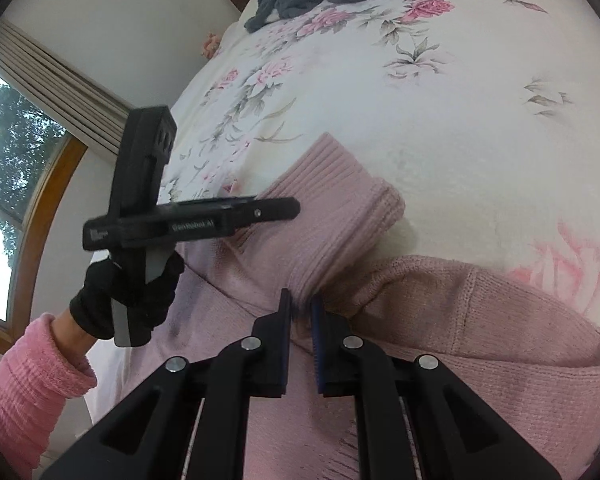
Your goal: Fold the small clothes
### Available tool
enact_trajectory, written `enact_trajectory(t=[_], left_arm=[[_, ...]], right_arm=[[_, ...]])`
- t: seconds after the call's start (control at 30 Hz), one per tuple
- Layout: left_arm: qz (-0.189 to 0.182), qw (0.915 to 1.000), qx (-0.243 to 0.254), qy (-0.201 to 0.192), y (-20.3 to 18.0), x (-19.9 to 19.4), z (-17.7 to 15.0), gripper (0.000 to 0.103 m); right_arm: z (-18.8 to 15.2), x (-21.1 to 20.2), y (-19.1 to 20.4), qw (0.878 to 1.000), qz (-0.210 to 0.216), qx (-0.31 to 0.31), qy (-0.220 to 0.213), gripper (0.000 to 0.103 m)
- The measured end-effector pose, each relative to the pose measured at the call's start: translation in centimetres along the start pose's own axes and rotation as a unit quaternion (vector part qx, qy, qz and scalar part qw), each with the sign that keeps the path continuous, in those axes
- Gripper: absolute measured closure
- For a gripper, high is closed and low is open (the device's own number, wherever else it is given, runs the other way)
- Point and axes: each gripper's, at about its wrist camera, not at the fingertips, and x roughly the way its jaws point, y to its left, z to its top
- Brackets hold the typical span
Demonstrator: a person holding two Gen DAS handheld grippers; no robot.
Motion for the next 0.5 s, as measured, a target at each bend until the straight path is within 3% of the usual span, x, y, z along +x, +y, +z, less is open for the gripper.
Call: enact_trajectory(t=[0.03, 0.13, 0.27, 0.37, 0.5], left_arm=[[0.001, 0.9999, -0.005, -0.009, 0.2, -0.5, -0.3, 0.094], [-0.011, 0.9984, -0.007, -0.055, -0.2, -3.0, -1.0, 0.096], [-0.026, 0.9926, 0.027, -0.116, -2.0, -7.9, -4.4, 0.096], [-0.035, 0.9895, 0.054, -0.129, -2.9, -10.1, -7.9, 0.096], [-0.048, 0.9915, 0.049, -0.110, -2.3, -10.6, -13.0, 0.094]], right_arm=[[0.1, 0.0, 0.0, 1.000, -0.001, 0.001, 0.000, 0.094], [0.1, -0.1, -0.1, 1.000, -0.002, 0.006, -0.003, 0.094], [0.0, -0.6, 0.3, 1.000, -0.008, 0.004, -0.004, 0.094], [-0.6, -1.5, 1.0, 1.000, -0.015, -0.007, -0.005, 0.094], [-2.7, -2.4, 2.3, 0.999, -0.032, -0.033, 0.006, 0.094]])
